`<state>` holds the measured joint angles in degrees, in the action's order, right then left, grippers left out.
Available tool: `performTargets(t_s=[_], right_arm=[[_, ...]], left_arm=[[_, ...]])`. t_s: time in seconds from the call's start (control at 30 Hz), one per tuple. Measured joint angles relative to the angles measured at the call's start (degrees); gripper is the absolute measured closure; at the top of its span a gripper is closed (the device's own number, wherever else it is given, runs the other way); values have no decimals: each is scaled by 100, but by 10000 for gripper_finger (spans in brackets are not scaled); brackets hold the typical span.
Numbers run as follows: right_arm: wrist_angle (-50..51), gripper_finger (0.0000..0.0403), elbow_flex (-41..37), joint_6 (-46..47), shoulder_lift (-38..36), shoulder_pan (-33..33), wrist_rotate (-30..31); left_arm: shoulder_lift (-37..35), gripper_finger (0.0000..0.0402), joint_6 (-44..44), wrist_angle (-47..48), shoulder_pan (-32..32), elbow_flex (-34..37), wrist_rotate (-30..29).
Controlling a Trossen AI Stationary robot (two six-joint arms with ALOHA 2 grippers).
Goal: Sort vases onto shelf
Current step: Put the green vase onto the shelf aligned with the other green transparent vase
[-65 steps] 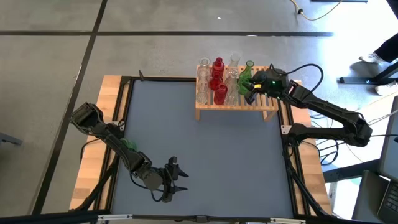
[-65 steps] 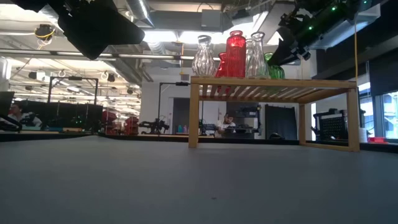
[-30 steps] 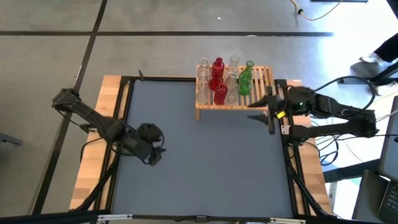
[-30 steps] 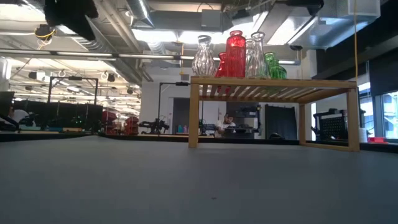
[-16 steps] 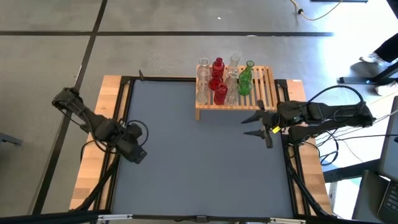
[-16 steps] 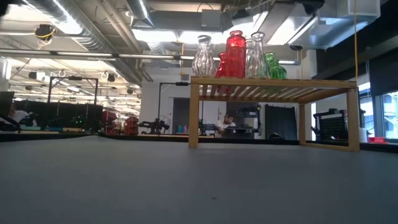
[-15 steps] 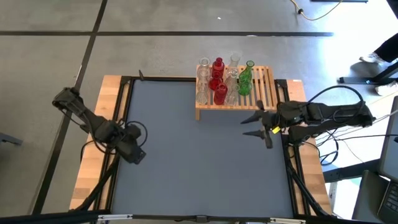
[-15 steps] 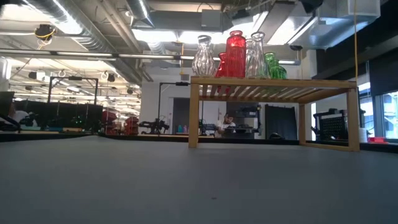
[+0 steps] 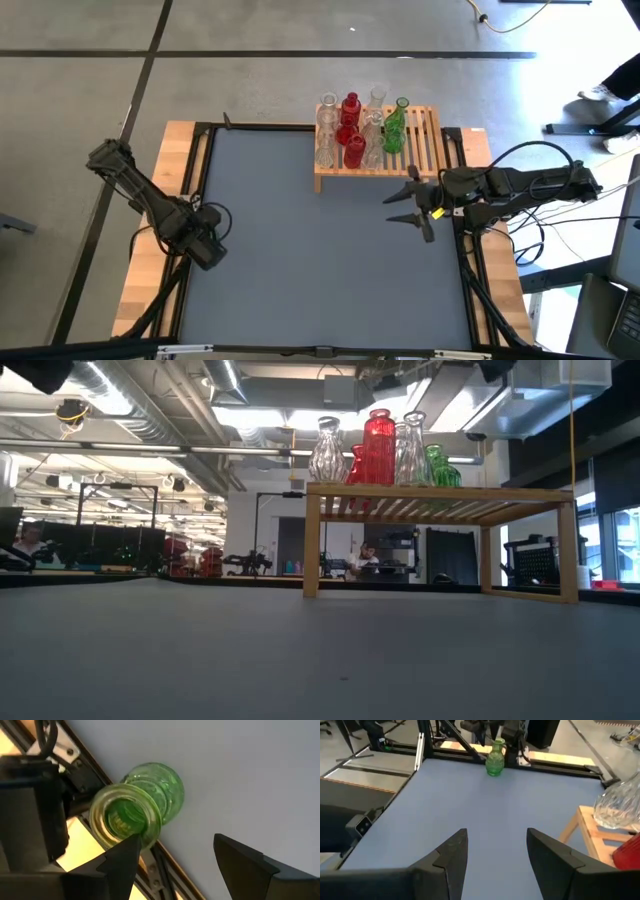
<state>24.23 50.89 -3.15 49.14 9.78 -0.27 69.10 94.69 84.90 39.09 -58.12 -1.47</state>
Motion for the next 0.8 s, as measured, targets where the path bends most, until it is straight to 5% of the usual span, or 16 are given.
performTargets(t_s=[0.43, 0.8], right_arm=[[-62, 217, 2, 297, 255, -2, -29], [-159, 217, 2, 467, 329, -4, 76]], left_arm=[[1, 165, -811, -389, -9, 500, -329], [-4, 317, -1283, -607, -9, 616, -418]])
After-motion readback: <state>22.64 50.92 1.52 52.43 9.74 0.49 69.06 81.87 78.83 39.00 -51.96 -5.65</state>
